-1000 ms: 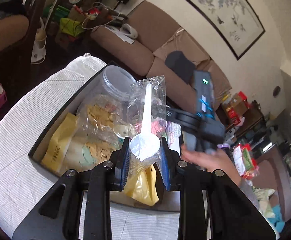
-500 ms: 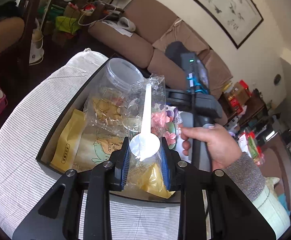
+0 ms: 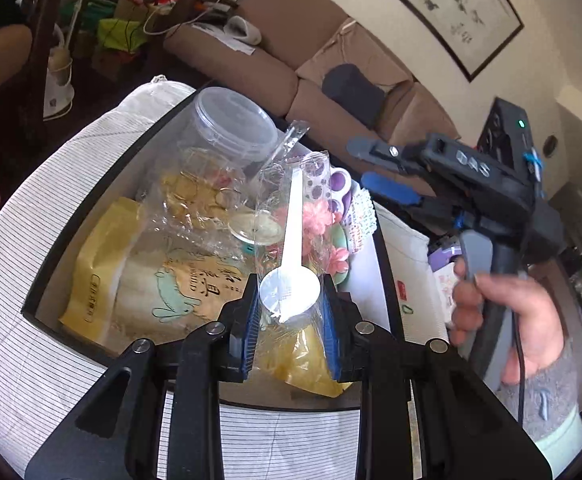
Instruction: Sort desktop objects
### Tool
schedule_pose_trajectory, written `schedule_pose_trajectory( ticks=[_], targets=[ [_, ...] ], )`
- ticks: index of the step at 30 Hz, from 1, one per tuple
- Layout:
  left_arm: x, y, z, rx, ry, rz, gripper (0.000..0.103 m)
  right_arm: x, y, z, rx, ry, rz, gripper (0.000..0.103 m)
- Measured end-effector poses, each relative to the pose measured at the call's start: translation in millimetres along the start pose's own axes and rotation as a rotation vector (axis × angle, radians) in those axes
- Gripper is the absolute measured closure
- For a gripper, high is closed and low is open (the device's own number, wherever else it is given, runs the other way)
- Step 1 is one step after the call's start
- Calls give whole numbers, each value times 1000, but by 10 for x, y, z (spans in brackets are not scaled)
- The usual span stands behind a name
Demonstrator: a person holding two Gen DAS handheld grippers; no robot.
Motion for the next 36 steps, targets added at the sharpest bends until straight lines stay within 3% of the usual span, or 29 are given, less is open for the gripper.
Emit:
schedule_pose_trajectory(
  ticks=[4,6,9,11,13,16,21,25,30,31,32,33,34,36],
  targets=[
    [49,10,63,13,-1,-15,78,198,452,-110,60,-77,-45,66],
    [26,23,73,15,-10,-1,78,265,674,-293,59,-107,-68,67],
    [-25,83,86,20,3,-2,78,294,852,-619,15,-67,-134,67],
    [-50,116,87,24,4,5,78,301,922,-755,4,-126,-110,66],
    [-72,128,84,22,-8,17,78,361,904,-902,-42,-211,-76,68],
    [-66,106,64,14,2,3,78,408,789,-1052,-97,-235,-53,94],
    [-13,55,67,4,-13,-7,78,411,534,-1075,-106,-234,12,96],
    [-4,49,93,7,-15,-6,78,372,372,-1185,-163,-248,59,96],
    [-57,68,100,7,-17,14,78,346,566,-1050,-84,-358,111,90],
    [-59,72,95,7,-18,16,78,344,600,-1015,-76,-358,107,73],
    [-58,73,87,4,-20,17,78,350,640,-964,-62,-352,97,44],
    [-50,71,75,1,-22,16,78,370,677,-905,-44,-340,80,31],
    [-42,65,67,-1,-22,15,78,380,702,-843,-19,-325,67,27],
    [-16,56,58,-4,-25,9,78,417,740,-732,28,-302,47,40]
  ],
)
Point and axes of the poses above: each gripper's, at about its wrist camera, not at the fingertips, and z roughly against the way its jaws point, x to its right, y to its top, the point moved 9 cm from there along -z, roughly the way its jaws point, and after that the axes turned 8 degrees about -x, right-handed, at the moved point
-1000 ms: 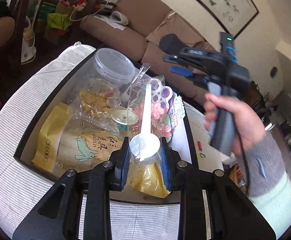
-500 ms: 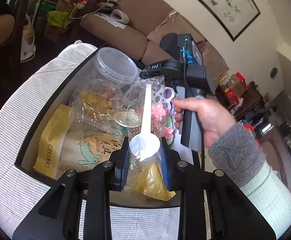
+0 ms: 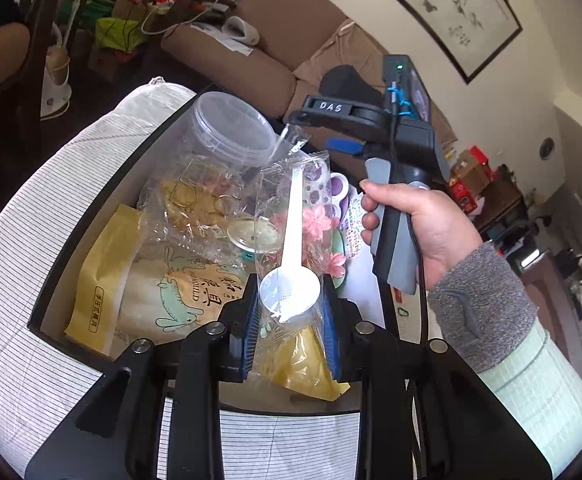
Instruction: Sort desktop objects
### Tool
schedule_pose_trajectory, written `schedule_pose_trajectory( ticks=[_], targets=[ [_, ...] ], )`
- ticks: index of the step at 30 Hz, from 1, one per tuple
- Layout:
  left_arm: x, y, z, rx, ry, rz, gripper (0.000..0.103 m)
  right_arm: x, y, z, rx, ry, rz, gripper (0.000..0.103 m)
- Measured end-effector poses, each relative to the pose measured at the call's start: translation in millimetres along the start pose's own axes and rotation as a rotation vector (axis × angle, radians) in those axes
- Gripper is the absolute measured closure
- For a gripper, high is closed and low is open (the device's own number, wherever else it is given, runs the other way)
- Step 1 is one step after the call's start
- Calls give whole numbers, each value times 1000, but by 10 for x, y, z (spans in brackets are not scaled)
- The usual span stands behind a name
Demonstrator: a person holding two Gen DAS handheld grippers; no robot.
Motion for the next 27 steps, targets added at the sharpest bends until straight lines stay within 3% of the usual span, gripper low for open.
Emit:
schedule_pose_trajectory(
  ticks=[1,2,9,14,16,19,22,27],
  targets=[
    [15,-6,-4,-2,-1,-5,78,22,-9,-20,-14,6,-6,58],
    [29,-13,-4,-3,-1,-11,78,20,-14,-61,-34,11,-9,65],
    [-23,-7,25,0,0,-1,78,-72,51,-197,-43,30,-52,62],
    [-1,-14,-22,-8,5,-8,78,-119,81,-354,-88,-13,-52,64],
    [27,-10,-26,-7,1,-11,78,-95,73,-349,-81,41,-103,65],
    [52,-23,-37,-11,-3,-19,78,-19,86,-198,-16,237,-209,66],
    [72,-32,-33,-11,-4,-24,78,136,99,-26,40,260,-266,66],
    [85,-31,-28,-10,-5,-24,78,107,166,101,85,286,-238,66]
  ],
)
Point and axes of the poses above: each gripper's, at about its wrist camera, not at the fingertips, and z roughly against the way its jaws point, x to its right, y to its top, the point moved 9 cm from there along -z, roughly the way its jaws point, and after that the axes turned 8 degrees about -x, right-handed, at the moved point
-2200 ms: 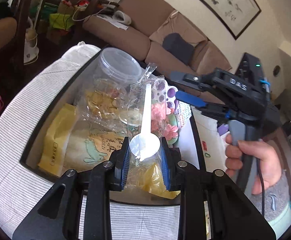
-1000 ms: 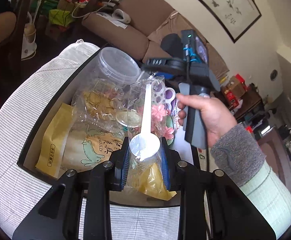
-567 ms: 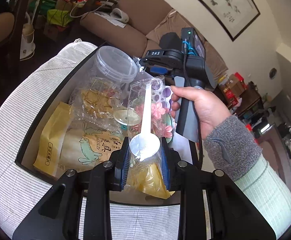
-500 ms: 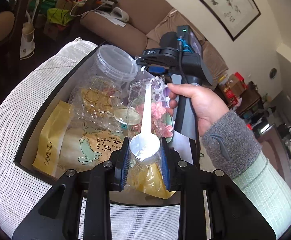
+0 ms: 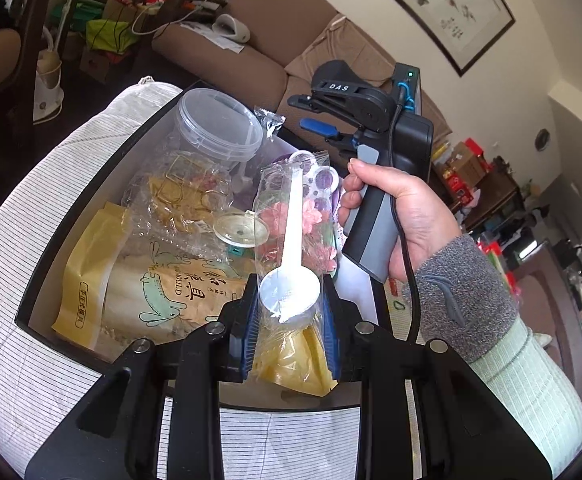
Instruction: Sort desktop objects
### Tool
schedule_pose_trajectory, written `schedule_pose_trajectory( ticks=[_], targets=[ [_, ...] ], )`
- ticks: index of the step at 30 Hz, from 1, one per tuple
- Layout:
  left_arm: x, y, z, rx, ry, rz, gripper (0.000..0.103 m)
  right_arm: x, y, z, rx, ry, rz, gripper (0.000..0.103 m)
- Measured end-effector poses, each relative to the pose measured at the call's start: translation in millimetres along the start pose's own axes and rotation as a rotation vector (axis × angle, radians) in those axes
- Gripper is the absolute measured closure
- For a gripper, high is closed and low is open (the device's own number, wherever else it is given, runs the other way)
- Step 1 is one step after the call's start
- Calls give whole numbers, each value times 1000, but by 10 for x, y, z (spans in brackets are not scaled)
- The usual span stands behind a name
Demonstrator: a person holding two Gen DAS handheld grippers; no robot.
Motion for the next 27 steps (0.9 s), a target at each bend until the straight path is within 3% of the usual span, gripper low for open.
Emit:
schedule_pose_trajectory(
  ticks=[4,7,13,16,19,23,27],
  targets=[
    [3,13,1,5,0,-2,78,-125,-33,-245,-62,11,21,75],
    [-9,16,-7,4,2,1,78,-216,-96,-415,-94,86,-10,80],
    [-39,20,13,5,-3,10,78,-42,-104,-412,-98,8,-65,80],
    [-13,12,14,3,-8,4,78,120,-122,-321,-79,-41,-70,89],
    [24,4,22,2,-4,-9,78,261,-144,-255,-70,-93,-61,92],
    [-40,39,80,16,3,2,78,221,-210,-215,-90,-43,-40,94],
    [-203,116,194,44,-4,51,78,33,-512,-155,-160,-33,89,94]
  ],
)
Point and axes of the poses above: each gripper's, at about its wrist camera, not at the fingertips, and z roughly against the way its jaws point, x to its right, y to its top, the point moved 9 cm from there along -z, roughly the way its jaws point, and after that the axes turned 8 degrees about -x, right-handed, at the moved point
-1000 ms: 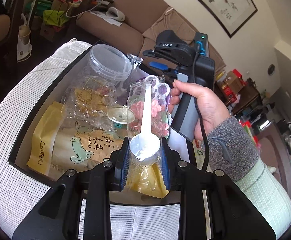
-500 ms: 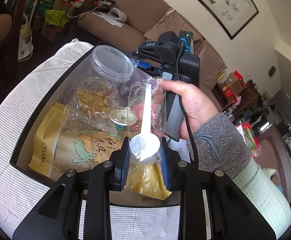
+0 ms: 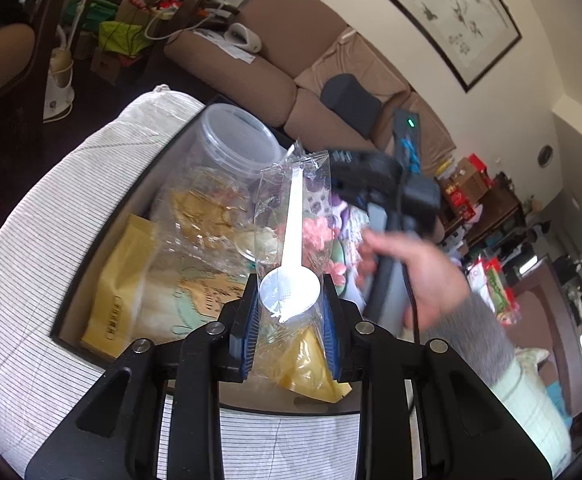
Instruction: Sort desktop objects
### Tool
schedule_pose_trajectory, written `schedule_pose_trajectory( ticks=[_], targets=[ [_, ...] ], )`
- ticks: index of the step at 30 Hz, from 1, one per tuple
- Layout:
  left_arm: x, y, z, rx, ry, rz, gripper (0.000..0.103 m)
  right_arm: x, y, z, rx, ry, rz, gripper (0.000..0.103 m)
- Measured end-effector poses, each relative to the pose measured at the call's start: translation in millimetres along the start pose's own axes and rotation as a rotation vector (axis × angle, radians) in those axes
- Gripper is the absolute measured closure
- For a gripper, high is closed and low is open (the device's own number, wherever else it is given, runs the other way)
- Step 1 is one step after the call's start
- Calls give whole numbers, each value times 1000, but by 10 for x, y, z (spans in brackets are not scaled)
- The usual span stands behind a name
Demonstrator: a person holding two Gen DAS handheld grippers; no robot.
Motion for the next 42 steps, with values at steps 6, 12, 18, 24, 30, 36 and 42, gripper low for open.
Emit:
schedule_pose_trajectory(
  ticks=[6,12,18,24,30,36,42],
  targets=[
    [-41,10,42,4,10,-1,78,-243,-641,25,-174,38,115,93],
    [-2,-9,19,4,13,-5,78,-308,-294,315,-10,-88,169,84],
    [-74,35,31,9,17,11,78,-279,132,86,4,-154,160,49],
    [-24,11,-19,-5,5,-2,78,-115,36,-186,-87,-247,219,94],
    [-23,9,25,0,-4,1,77,-254,-374,-199,-167,-171,328,97],
    [-80,7,93,8,-3,17,77,-431,-873,-196,-292,-214,461,95],
    [-70,5,97,10,-10,16,77,-307,-502,306,-134,-116,277,64]
  ],
)
Point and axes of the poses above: each gripper's, at about its wrist camera, not at the fingertips, and z roughly against the way its jaws point, x to its right, y to its top, the point moved 9 cm from there along -z, roughly the way its jaws point, and after that the axes turned 8 degrees about -x, right-handed, at the moved point
